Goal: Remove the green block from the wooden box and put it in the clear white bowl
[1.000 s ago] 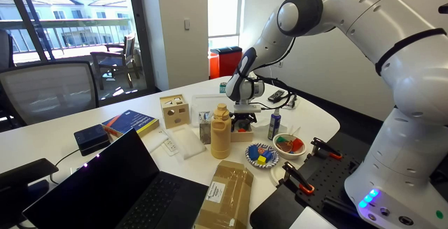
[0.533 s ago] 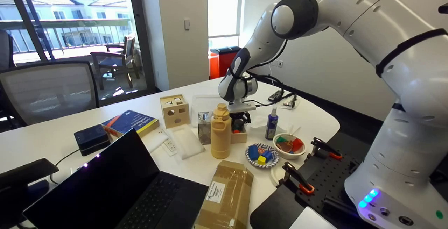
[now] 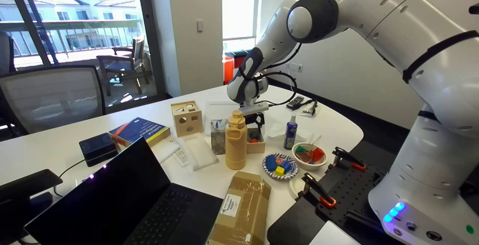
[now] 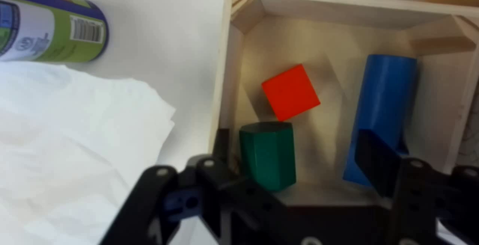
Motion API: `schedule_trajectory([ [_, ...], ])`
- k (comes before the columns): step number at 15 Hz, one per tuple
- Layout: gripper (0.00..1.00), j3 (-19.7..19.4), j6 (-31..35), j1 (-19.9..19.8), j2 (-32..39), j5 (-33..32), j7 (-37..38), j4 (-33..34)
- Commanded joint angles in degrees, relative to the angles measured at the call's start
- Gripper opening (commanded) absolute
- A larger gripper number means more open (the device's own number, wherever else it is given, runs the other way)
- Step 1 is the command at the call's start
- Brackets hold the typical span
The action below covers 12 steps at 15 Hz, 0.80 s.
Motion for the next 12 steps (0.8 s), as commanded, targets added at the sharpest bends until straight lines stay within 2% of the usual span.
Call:
schedule_trajectory([
  [1, 1.0, -0.81, -4.85, 0.68, 1.45, -1.95, 1.76, 3.98],
  [12, 1.0, 1.21, -5.01, -0.66, 4.22, -1.56, -0.28, 7.56],
])
